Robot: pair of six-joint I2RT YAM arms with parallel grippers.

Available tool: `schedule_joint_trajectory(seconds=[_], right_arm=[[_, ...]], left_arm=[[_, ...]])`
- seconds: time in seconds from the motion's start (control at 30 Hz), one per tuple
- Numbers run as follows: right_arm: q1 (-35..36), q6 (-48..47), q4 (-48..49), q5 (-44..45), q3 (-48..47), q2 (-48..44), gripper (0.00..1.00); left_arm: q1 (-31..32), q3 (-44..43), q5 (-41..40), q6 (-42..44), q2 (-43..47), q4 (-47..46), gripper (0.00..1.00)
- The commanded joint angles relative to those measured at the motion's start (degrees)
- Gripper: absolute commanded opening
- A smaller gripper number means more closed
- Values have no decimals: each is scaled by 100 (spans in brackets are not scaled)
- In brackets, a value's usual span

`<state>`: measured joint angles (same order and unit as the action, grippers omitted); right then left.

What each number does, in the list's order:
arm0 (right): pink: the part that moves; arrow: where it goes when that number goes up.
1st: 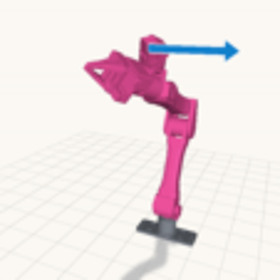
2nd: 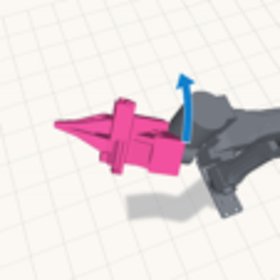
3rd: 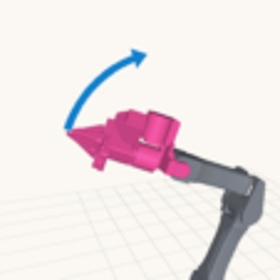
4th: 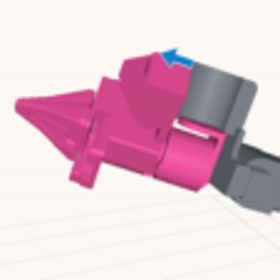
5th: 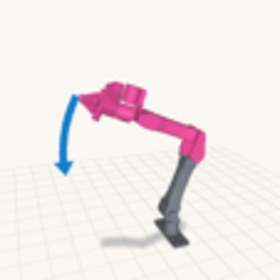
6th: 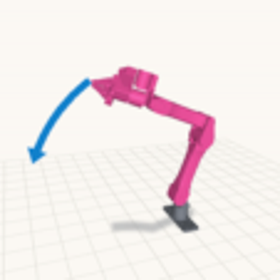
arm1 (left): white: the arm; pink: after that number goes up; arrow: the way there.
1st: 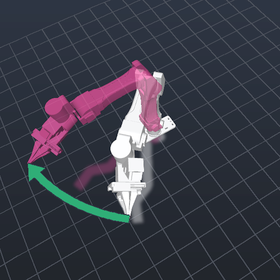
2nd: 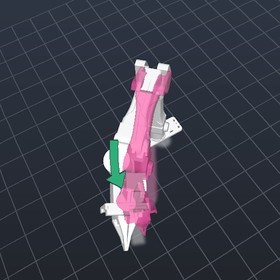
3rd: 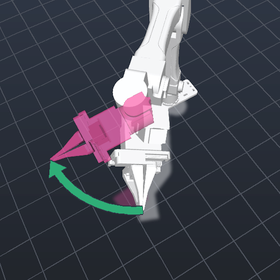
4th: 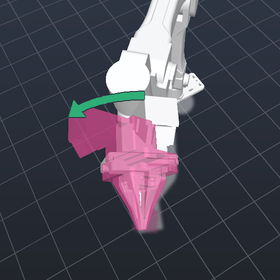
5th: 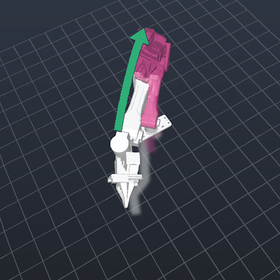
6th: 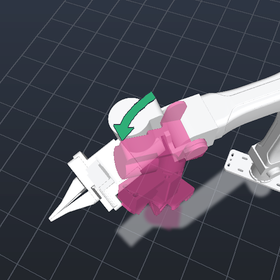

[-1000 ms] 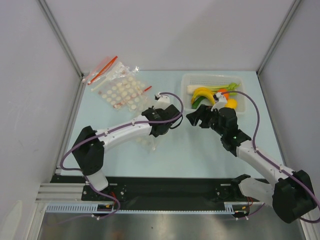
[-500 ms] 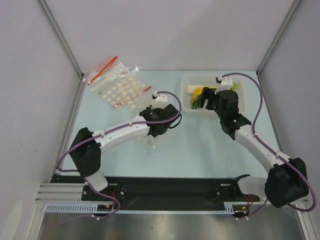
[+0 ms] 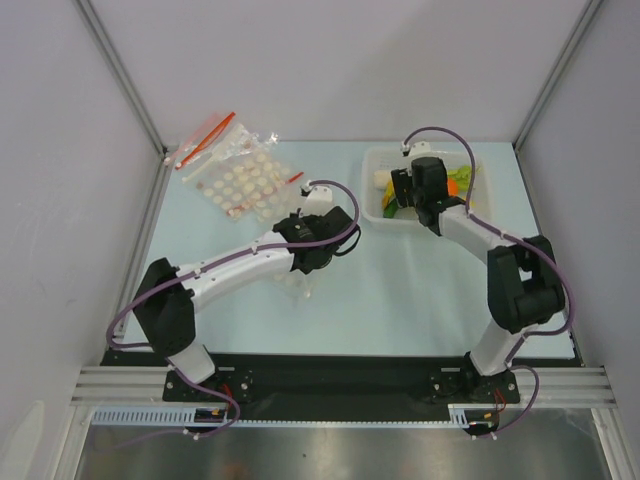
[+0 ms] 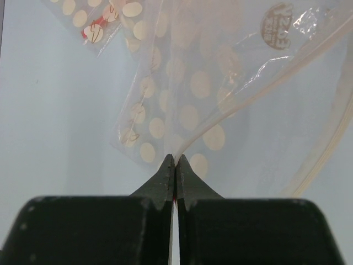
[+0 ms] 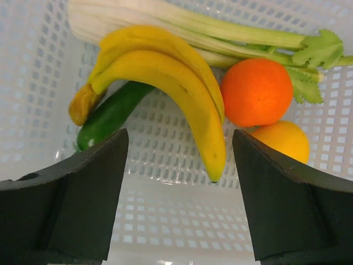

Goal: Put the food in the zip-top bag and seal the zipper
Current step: Pick up the fake fruit from the bin.

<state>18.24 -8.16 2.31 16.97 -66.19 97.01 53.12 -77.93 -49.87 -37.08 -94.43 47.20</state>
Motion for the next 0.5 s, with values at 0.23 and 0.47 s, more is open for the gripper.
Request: schedule_joint_trajectory(seconds=[0.23, 0.47], right_arm=[[-31, -159, -678, 597, -1580, 1398, 88], [-31, -54, -951, 544, -1941, 2041, 78]], left_arm=[[14, -12, 3, -71, 303, -62, 0], [23, -12, -6, -71, 303, -62, 0]])
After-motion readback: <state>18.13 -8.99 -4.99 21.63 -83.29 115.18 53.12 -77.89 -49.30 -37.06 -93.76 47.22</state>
